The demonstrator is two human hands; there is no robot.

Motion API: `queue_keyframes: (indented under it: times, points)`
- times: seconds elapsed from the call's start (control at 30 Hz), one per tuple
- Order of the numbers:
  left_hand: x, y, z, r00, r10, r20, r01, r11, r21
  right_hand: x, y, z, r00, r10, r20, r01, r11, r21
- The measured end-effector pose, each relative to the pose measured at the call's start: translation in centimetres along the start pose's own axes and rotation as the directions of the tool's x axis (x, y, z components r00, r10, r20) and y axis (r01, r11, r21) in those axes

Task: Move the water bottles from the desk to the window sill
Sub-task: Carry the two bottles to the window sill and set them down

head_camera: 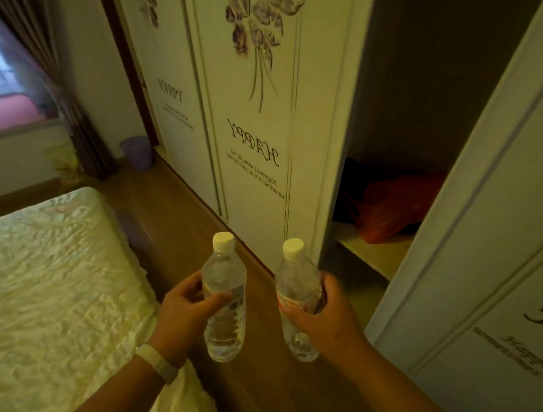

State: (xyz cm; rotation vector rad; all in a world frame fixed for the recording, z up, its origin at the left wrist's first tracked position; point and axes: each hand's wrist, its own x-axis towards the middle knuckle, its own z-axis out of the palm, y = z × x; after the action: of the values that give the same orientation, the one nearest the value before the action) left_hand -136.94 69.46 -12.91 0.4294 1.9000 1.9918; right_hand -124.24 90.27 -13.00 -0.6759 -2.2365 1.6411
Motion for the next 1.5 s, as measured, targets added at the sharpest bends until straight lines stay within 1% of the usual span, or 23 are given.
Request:
queue_keyframes:
  times: [0.07,0.13,0.3,0.43,0.57,0.73,0.9,1.07,1.2,1.33,1.5]
  points:
    - [2.4,0.4,1.2,1.000,0.020,-0.021,-0.020,1.000,0.013,3.2,-0.4,-1.2,0.999,-0.040,0.020,0.039,0.999,0.017]
    - [4.4,0.3,2.1,0.999,0.022,-0.041,-0.020,0.999,0.027,5.9,-0.5,-1.9,0.998,-0.047,0.034,0.046,0.998,0.031]
    - [8.9,0.5,2.2,0.994,0.042,-0.098,-0.039,0.999,0.033,11.1,-1.0,-1.5,0.996,-0.027,0.085,0.019,0.996,0.086]
    - [12.6,0.3,0.7,0.990,0.053,-0.134,-0.053,0.999,0.007,15.7,-1.7,0.3,0.991,0.000,0.137,-0.018,0.991,0.131]
    - [16.8,-0.3,-1.9,0.982,0.050,-0.185,-0.054,0.998,-0.017,21.0,-2.7,3.3,0.981,-0.006,0.196,-0.018,0.993,0.118]
    - [25.1,-0.9,-7.3,0.974,0.040,-0.224,-0.049,0.998,-0.036,29.3,-5.1,8.4,0.974,-0.031,0.223,0.009,0.995,0.098]
    - [33.1,0.3,-12.8,0.971,0.056,-0.234,-0.064,0.998,-0.028,37.1,-8.2,13.5,0.969,-0.040,0.245,0.027,0.998,0.057]
    - [38.4,2.5,-17.1,0.961,0.085,-0.264,-0.088,0.996,-0.003,43.6,-11.0,17.6,0.965,-0.058,0.256,0.038,0.996,0.084]
    - [41.8,3.7,-19.8,0.940,0.106,-0.323,-0.110,0.994,0.008,48.3,-12.9,20.8,0.953,-0.099,0.287,0.077,0.993,0.087]
    - [45.8,4.1,-22.4,0.919,0.110,-0.378,-0.110,0.994,0.022,53.6,-13.9,24.3,0.941,-0.107,0.322,0.081,0.992,0.093]
    - [52.2,4.1,-25.3,0.885,0.123,-0.449,-0.107,0.992,0.060,61.2,-14.5,29.4,0.904,-0.112,0.414,0.074,0.992,0.107]
